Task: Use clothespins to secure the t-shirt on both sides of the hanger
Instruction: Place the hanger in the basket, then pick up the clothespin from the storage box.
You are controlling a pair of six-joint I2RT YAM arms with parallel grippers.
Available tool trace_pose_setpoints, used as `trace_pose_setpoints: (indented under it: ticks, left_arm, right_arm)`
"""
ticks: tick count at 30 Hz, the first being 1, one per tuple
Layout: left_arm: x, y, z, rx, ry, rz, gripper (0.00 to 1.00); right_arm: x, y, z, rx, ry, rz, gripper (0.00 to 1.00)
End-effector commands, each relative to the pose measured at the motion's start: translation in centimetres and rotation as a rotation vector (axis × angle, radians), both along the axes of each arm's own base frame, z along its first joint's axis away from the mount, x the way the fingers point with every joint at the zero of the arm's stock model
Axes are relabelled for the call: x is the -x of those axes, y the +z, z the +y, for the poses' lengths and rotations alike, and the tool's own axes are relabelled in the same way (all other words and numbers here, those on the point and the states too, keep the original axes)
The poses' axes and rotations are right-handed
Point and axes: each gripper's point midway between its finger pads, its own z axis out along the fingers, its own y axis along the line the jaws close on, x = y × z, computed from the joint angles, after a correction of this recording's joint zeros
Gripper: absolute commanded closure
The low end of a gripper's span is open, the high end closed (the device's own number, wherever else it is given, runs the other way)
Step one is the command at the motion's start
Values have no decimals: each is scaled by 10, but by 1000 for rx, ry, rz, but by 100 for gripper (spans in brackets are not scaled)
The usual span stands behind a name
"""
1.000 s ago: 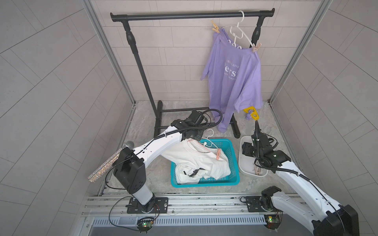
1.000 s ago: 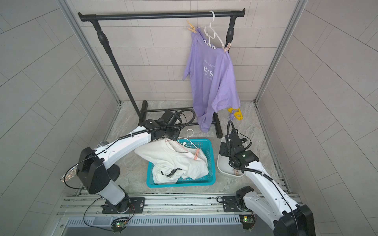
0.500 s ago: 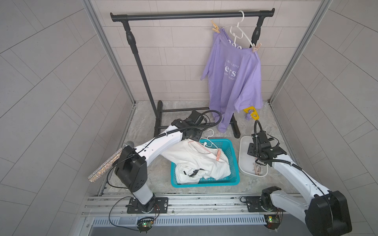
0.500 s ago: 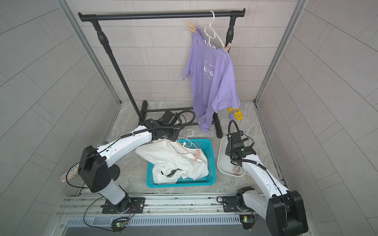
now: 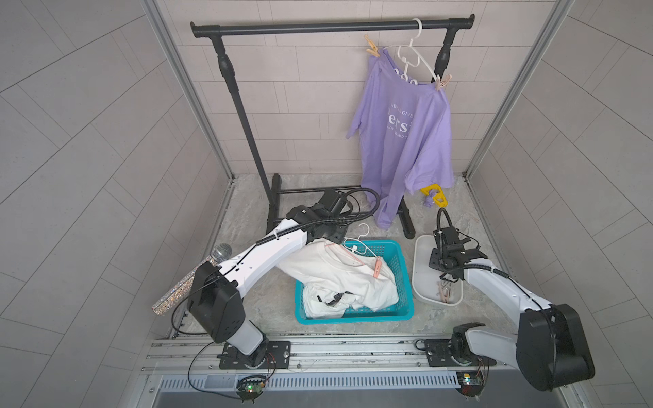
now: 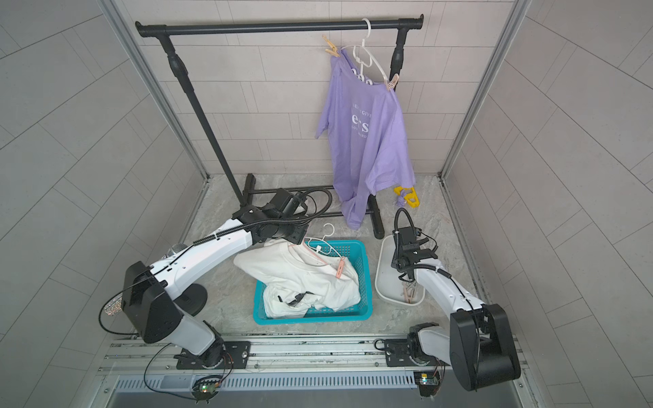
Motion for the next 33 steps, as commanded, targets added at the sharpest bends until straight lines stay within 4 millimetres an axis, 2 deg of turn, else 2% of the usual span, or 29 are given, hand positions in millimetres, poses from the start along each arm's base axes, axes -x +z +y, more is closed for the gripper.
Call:
trace_pose_setpoints:
  ticks: [1,3,16,25,33]
  left_arm:
    - [4,8,7,22,-19,-32,28]
    - [4,9,6,48,-26,-46,25]
    - [11,8,11,91,-46,-123,23]
    - [12,5,12,80,-43,-115,23]
    - [13,3,12,82,-46,-108,23]
  right_arm:
    - [-5,-6,-2,3,2,13,61]
    - [-6,-9,2,-12,16,28,62]
    - [-7,-20,0,-11,12,74,69]
    - [-11,-10,3,-26,24,54,69]
    - [-5,-4,-7,-9,-16,33,69]
